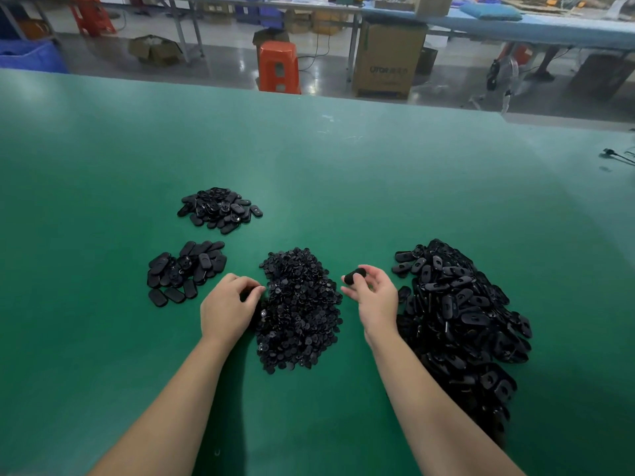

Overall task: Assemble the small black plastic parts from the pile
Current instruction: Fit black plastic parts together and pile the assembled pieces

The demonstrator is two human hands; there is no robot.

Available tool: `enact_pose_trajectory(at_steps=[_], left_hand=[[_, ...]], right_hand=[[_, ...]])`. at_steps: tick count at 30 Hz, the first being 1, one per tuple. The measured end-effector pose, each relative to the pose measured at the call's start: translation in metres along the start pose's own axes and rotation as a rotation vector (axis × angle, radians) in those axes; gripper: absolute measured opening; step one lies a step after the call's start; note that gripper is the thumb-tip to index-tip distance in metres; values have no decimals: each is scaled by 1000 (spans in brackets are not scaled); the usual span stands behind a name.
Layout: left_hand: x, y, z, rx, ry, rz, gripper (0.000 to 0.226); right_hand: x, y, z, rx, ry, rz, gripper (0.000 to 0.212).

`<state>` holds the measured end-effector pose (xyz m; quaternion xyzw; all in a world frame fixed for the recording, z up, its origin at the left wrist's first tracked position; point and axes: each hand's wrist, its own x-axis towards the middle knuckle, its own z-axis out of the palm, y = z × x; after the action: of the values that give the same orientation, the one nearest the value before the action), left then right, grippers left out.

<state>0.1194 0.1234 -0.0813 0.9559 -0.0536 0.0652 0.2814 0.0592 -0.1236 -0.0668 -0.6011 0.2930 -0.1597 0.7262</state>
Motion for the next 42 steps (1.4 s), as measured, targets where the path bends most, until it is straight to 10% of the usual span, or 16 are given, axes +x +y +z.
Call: enact_pose_trajectory(at_steps=[42], left_hand=[[-5, 0, -3, -218, 5, -16, 7]], right_hand=[[-7, 3, -12, -82, -156, -75, 7]])
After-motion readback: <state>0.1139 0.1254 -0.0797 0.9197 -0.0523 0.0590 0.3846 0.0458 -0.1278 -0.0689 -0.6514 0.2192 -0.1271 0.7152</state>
